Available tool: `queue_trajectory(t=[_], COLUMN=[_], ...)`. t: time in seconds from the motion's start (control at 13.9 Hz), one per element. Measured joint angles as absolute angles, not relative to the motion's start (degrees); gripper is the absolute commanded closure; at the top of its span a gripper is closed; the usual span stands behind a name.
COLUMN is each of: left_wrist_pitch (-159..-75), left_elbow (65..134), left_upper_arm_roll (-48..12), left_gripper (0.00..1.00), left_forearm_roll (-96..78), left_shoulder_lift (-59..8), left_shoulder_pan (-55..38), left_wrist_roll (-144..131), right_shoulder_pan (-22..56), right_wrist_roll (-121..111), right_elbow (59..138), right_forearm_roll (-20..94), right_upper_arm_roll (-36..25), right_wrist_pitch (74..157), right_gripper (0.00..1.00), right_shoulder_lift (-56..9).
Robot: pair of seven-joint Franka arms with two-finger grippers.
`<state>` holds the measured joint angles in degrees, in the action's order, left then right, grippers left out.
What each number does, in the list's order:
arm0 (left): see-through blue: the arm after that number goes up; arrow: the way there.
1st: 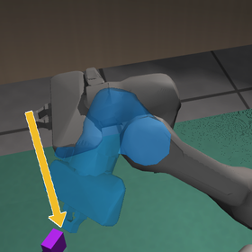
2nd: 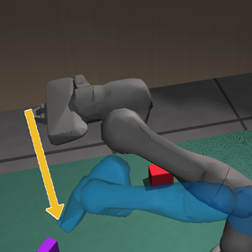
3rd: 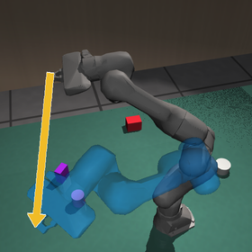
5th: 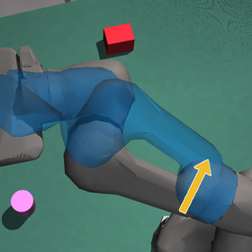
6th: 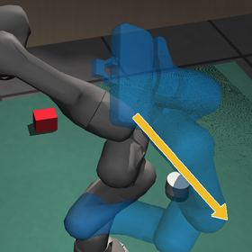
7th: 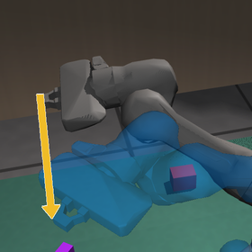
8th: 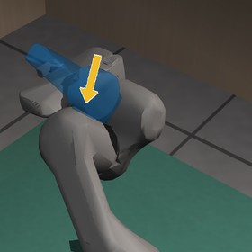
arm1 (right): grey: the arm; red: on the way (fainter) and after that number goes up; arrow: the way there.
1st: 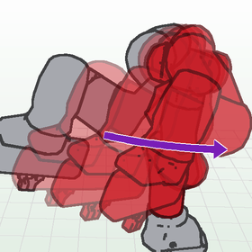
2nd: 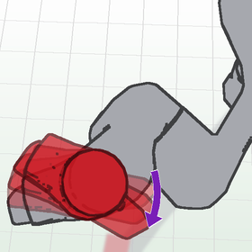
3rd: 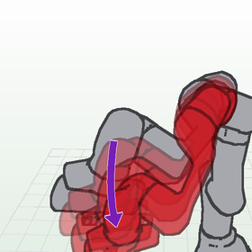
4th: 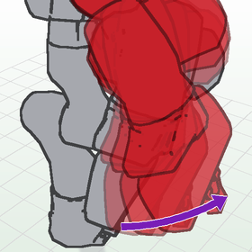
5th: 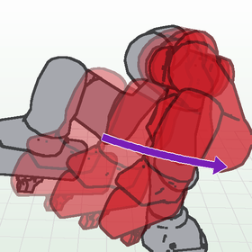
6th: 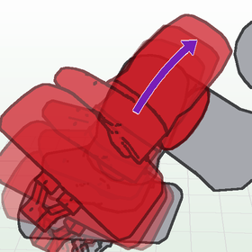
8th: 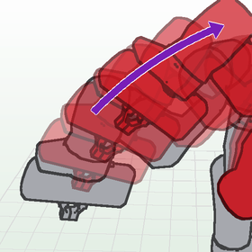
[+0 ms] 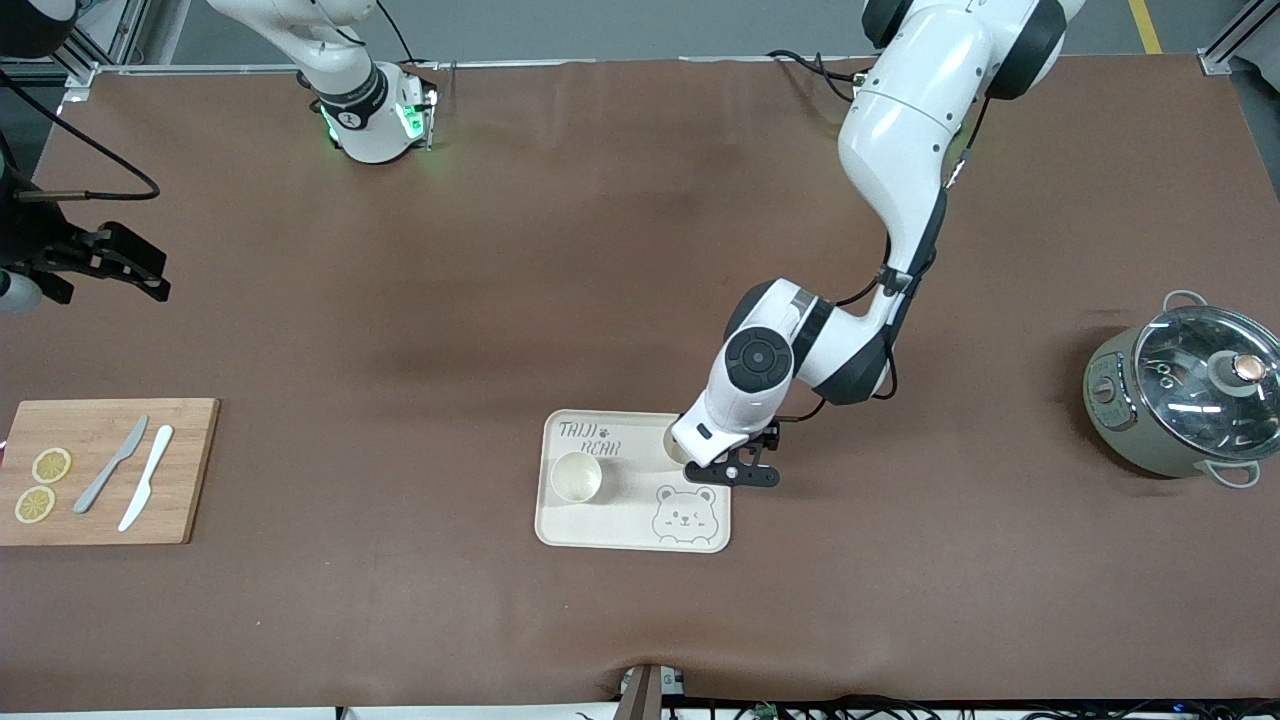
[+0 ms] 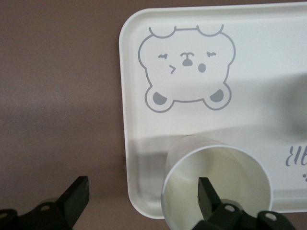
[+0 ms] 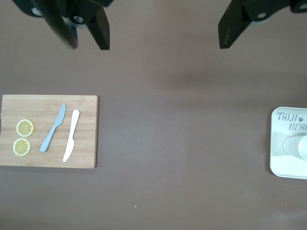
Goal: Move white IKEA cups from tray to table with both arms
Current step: 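Lower the left gripper around the white cup and close it, then lift the white cup off the tray with the left gripper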
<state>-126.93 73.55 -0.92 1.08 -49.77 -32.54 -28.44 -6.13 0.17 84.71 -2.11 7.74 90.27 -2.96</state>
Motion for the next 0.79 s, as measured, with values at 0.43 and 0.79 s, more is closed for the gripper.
queue_trajectory(t=[0.43, 0.79], left_wrist_pitch=[-126.9, -126.9], left_elbow=[73.5, 73.5], left_upper_arm_roll=[-0.8, -0.6], left_gripper=[0.36, 1.00], left_forearm_roll=[1.1, 1.1], left_shoulder_lift=[-49.8, -49.8], left_shoulder_pan=[-33.4, -33.4], left_wrist_roll=[-29.5, -29.5], right_shoulder_pan=[-8.3, -8.3], right_wrist_roll=[0.2, 0.2], right_elbow=[84.7, 84.7], right_forearm_roll=[0.1, 0.2], right_upper_arm_roll=[7.7, 8.0], right_wrist_pitch=[90.1, 90.0], right_gripper=[0.00, 0.00], right_shoulder_lift=[-3.0, -3.2])
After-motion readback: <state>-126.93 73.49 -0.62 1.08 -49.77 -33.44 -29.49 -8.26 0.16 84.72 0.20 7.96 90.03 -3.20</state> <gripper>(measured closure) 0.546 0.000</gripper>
